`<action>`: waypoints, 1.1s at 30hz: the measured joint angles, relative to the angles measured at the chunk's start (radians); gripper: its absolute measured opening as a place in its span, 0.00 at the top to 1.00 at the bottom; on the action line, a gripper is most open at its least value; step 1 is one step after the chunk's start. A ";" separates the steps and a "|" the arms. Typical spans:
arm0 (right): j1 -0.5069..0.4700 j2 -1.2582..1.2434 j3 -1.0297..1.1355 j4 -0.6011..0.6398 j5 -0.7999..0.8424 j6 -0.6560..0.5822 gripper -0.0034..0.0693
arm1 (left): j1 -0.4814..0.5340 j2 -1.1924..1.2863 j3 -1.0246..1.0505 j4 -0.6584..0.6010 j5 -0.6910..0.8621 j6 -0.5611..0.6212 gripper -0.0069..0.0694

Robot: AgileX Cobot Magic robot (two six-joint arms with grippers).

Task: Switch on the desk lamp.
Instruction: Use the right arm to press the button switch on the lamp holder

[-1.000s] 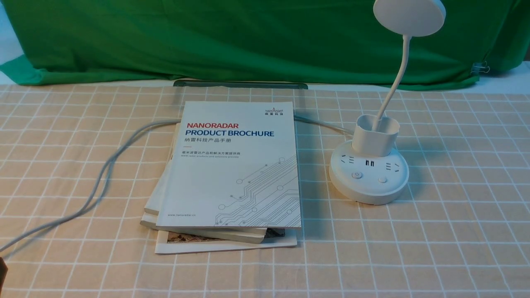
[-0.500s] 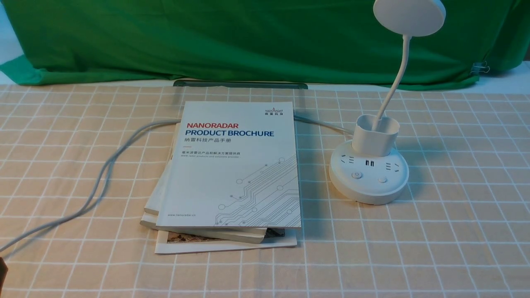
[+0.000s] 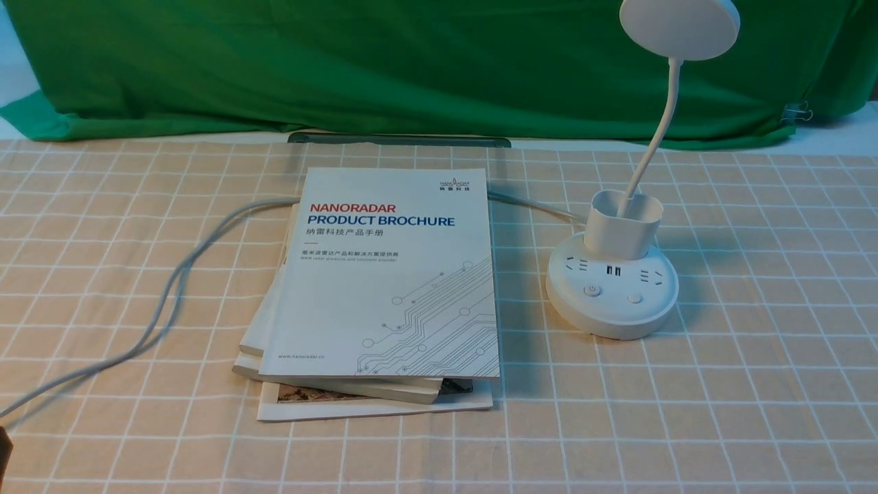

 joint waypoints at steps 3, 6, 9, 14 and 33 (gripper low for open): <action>0.000 0.065 -0.130 -0.001 -0.011 -0.192 0.82 | 0.000 0.000 0.000 0.000 0.000 0.000 0.88; 0.000 0.187 -0.299 -0.001 0.032 -0.447 0.91 | 0.000 0.000 0.000 0.000 0.000 0.000 0.88; 0.000 0.332 -0.473 -0.002 0.143 -0.631 0.92 | 0.000 0.000 0.000 0.000 0.000 0.000 0.88; 0.034 0.645 -0.780 -0.002 0.462 -0.825 0.92 | 0.000 0.000 0.000 0.000 0.000 0.000 0.88; 0.281 1.509 -1.152 -0.042 0.733 -0.868 0.92 | 0.000 0.000 0.000 0.003 0.000 0.000 0.88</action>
